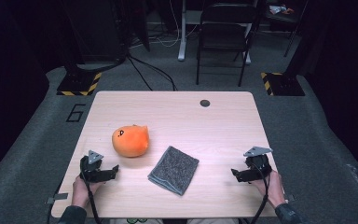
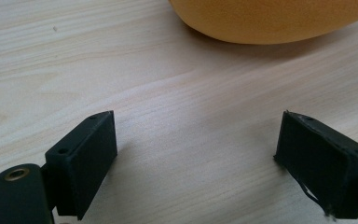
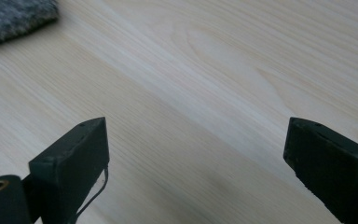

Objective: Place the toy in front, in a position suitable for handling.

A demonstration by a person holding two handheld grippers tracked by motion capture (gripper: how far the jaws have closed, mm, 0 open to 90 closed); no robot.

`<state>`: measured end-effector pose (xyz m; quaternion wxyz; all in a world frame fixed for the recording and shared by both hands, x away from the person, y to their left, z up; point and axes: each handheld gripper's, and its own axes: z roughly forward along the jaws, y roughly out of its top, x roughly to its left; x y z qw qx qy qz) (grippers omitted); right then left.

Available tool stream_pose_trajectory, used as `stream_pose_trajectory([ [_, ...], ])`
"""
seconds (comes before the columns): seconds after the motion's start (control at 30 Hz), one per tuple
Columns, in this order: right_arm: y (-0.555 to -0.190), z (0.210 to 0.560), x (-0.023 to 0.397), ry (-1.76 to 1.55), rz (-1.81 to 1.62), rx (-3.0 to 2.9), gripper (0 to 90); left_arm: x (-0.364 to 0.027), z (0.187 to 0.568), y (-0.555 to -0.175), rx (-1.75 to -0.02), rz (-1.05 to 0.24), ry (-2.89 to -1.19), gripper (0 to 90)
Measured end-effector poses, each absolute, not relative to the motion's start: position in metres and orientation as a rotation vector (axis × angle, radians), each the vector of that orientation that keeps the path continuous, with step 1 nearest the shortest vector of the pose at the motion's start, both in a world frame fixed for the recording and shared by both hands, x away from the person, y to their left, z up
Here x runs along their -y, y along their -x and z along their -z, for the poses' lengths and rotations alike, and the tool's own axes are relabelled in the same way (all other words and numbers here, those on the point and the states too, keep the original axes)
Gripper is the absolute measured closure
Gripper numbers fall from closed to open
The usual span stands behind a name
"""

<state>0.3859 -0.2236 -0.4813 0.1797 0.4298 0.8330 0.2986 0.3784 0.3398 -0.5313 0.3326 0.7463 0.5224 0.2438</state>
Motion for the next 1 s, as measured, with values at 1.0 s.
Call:
stream_pose_trajectory([
  [1.0, -0.396, 0.464, 0.124, -1.006, -0.936, -2.526, 7.4, -0.342, 0.530, -0.379, -1.363, -0.610, -1.964, 11.9],
])
